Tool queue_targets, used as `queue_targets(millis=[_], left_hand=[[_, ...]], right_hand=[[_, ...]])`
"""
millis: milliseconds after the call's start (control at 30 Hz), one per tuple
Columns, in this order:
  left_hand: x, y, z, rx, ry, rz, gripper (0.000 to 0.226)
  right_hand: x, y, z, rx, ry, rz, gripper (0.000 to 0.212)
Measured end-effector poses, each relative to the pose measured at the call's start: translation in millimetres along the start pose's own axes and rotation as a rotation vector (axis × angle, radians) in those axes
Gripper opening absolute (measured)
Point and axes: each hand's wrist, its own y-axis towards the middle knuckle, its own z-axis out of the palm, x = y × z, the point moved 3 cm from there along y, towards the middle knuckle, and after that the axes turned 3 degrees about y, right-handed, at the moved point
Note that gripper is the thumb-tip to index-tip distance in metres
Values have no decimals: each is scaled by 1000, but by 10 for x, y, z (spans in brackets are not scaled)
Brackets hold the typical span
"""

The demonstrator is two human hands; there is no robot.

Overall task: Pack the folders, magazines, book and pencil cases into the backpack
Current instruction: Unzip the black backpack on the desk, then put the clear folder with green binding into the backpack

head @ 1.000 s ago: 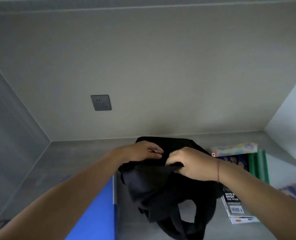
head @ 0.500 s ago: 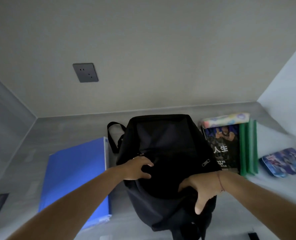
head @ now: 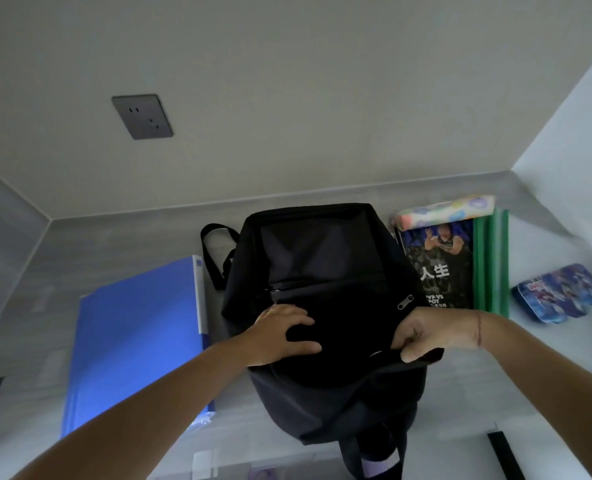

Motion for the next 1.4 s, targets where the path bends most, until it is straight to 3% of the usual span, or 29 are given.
queue_targets(millis=[167, 300, 367, 433, 500, 567, 633, 667, 767, 867, 900, 967, 1033, 1167, 1400], left_hand=[[-260, -12, -21, 92, -180, 3, 53], [-427, -15, -213, 118, -618, -144, 65], [-378, 8, -342, 32, -721, -196, 73], [-270, 34, -444, 30, -800, -214, 101], [-175, 40, -573, 56, -795, -162, 100], [-79, 56, -682, 22, -656, -140, 61], [74, 141, -737, -132, -585, -220, 20], [164, 190, -729, -210, -618, -282, 13], [285, 316, -693, -397, -846, -470, 26], [285, 424, -657, -531, -926, -561, 31], [295, 453, -635, -571, -911, -585, 28], [343, 475, -580, -660, -841, -636, 33], [402, 452, -531, -726, -738, -680, 43], [559, 419, -353, -714, -546, -738, 49], [539, 424, -296, -787, -401, -783, 60]], right_hand=[[-49, 53, -41, -116, 228, -92, 13], [140, 36, -268, -320, 650, -280, 11], [268, 39, -446, -451, 808, -331, 11], [416, 76, -619, -548, 866, -358, 16], [557, 129, -772, -639, 885, -376, 16], [669, 212, -882, -668, 886, -366, 18], [732, 320, -978, -727, 876, -331, 18], [742, 379, -1025, -776, 850, -299, 16], [703, 492, -1049, -821, 674, -204, 36], [451, 512, -959, -653, 450, -114, 64], [313, 512, -942, -614, 357, -53, 64], [73, 514, -943, -593, 236, 49, 38], [-85, 533, -980, -657, 233, 122, 22], [-191, 651, -910, -801, 356, 143, 44], [-244, 852, -770, -1074, 138, 156, 54]])
